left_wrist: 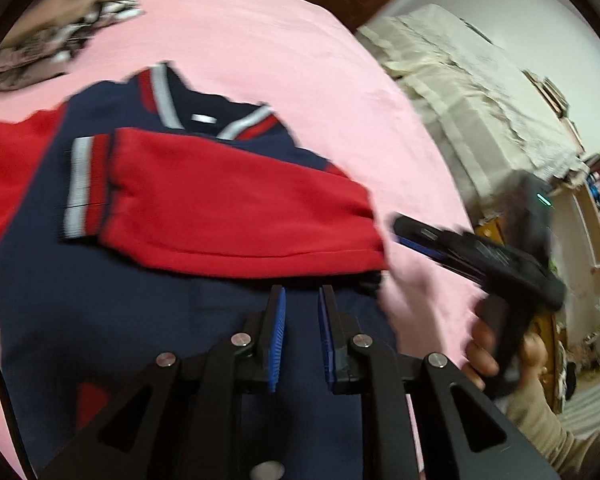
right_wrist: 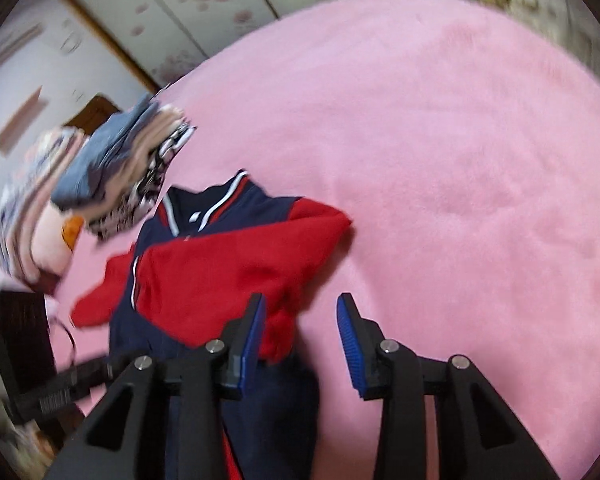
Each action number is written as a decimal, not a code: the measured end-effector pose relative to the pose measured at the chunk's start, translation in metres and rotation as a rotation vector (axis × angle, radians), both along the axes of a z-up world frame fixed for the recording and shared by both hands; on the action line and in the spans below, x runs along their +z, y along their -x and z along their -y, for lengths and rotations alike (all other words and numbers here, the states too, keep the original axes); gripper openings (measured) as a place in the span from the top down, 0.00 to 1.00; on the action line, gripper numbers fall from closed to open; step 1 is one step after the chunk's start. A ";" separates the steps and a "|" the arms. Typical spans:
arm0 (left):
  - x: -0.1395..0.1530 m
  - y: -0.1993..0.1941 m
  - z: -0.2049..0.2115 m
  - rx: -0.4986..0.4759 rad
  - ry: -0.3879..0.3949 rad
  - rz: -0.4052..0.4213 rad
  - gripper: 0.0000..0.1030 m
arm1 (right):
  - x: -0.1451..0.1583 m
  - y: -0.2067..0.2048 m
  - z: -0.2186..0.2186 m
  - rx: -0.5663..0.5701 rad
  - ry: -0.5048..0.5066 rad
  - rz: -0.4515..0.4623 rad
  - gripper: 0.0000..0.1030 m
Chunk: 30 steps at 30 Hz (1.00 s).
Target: Fold large clothes
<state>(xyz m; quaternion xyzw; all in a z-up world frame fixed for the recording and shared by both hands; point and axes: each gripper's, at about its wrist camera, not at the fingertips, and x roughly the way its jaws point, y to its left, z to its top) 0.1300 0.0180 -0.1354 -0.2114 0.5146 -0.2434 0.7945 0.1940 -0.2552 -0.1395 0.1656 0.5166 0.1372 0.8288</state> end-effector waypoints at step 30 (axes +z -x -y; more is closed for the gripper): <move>-0.025 -0.024 0.084 -0.186 -0.011 -0.086 0.86 | -0.010 -0.108 -0.005 0.117 0.157 0.032 0.98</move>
